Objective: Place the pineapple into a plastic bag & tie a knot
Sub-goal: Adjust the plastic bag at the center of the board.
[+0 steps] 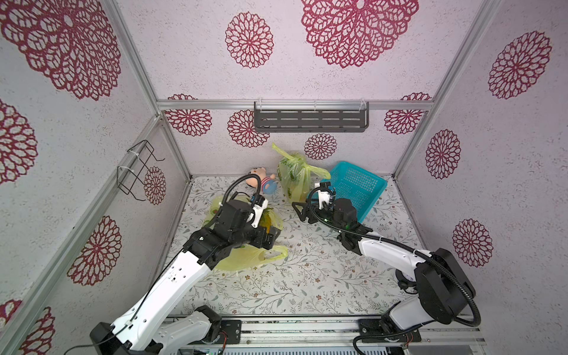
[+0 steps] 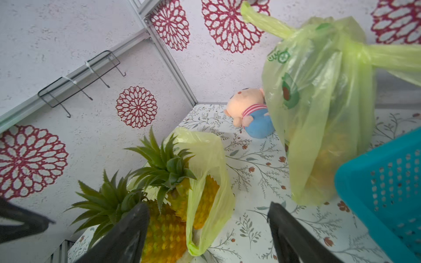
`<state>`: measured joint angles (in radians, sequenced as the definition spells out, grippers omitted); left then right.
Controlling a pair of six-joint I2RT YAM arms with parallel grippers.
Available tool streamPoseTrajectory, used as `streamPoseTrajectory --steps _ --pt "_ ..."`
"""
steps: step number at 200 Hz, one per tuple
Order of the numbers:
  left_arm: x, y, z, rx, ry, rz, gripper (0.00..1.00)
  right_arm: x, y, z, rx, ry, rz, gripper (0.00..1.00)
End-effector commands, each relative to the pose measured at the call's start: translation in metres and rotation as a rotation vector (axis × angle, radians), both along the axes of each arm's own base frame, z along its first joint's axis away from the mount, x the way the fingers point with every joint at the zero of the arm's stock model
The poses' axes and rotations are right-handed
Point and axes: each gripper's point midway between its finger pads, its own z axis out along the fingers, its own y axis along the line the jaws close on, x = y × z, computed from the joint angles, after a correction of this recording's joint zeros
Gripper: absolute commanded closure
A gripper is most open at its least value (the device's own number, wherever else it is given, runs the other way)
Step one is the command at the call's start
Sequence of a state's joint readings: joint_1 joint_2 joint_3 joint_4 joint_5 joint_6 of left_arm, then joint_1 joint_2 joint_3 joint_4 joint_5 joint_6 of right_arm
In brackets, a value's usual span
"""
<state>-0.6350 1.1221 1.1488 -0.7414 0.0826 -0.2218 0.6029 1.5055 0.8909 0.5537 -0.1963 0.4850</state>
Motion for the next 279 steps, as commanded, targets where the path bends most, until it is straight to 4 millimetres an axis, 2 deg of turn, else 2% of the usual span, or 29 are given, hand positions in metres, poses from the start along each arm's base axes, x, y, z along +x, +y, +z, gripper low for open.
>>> streamPoseTrajectory --steps 1,24,56,92,109,145,153,171,183,193,211,223,252,279 --pt "-0.003 -0.016 -0.013 0.135 -0.022 -0.102 0.03 0.009 -0.021 0.004 0.056 0.037 -0.084 0.15" --pt "-0.009 -0.031 -0.045 0.251 0.057 -0.174 0.03 0.013 -0.036 0.0 0.062 0.049 -0.127 0.15" --pt "-0.022 -0.042 -0.085 0.354 0.2 -0.261 0.0 0.016 -0.055 -0.001 0.062 0.054 -0.186 0.16" --pt "-0.011 -0.037 -0.112 0.46 0.23 -0.231 0.04 0.017 -0.071 -0.002 0.087 0.051 -0.228 0.16" --pt "-0.008 -0.041 -0.119 0.468 0.24 -0.239 0.08 0.018 -0.076 -0.004 0.091 0.058 -0.245 0.16" --pt "0.0 -0.047 -0.126 0.449 0.214 -0.235 0.28 0.017 -0.081 -0.011 0.1 0.074 -0.26 0.17" --pt "0.0 -0.048 -0.127 0.442 0.21 -0.235 0.38 0.017 -0.082 -0.012 0.1 0.074 -0.263 0.17" --pt "0.004 -0.044 -0.125 0.439 0.18 -0.217 0.68 0.017 -0.083 -0.014 0.088 0.076 -0.268 0.17" --pt "0.005 -0.04 -0.122 0.423 0.165 -0.199 0.81 0.018 -0.084 -0.017 0.074 0.08 -0.272 0.18" --pt "0.006 -0.035 -0.116 0.401 0.146 -0.179 0.89 0.018 -0.084 -0.021 0.06 0.083 -0.271 0.18" --pt "0.006 -0.025 -0.106 0.349 0.11 -0.139 1.0 0.018 -0.076 -0.03 0.046 0.1 -0.234 0.2" --pt "0.007 -0.017 -0.098 0.305 0.082 -0.111 1.0 0.017 -0.064 -0.032 0.043 0.11 -0.178 0.21" --pt "0.002 -0.011 -0.077 0.188 0.021 -0.089 1.0 0.017 -0.018 -0.045 0.008 0.174 -0.009 0.23" --pt "0.001 -0.004 -0.075 0.173 0.014 -0.067 1.0 0.019 0.025 -0.059 -0.012 0.235 0.113 0.23"
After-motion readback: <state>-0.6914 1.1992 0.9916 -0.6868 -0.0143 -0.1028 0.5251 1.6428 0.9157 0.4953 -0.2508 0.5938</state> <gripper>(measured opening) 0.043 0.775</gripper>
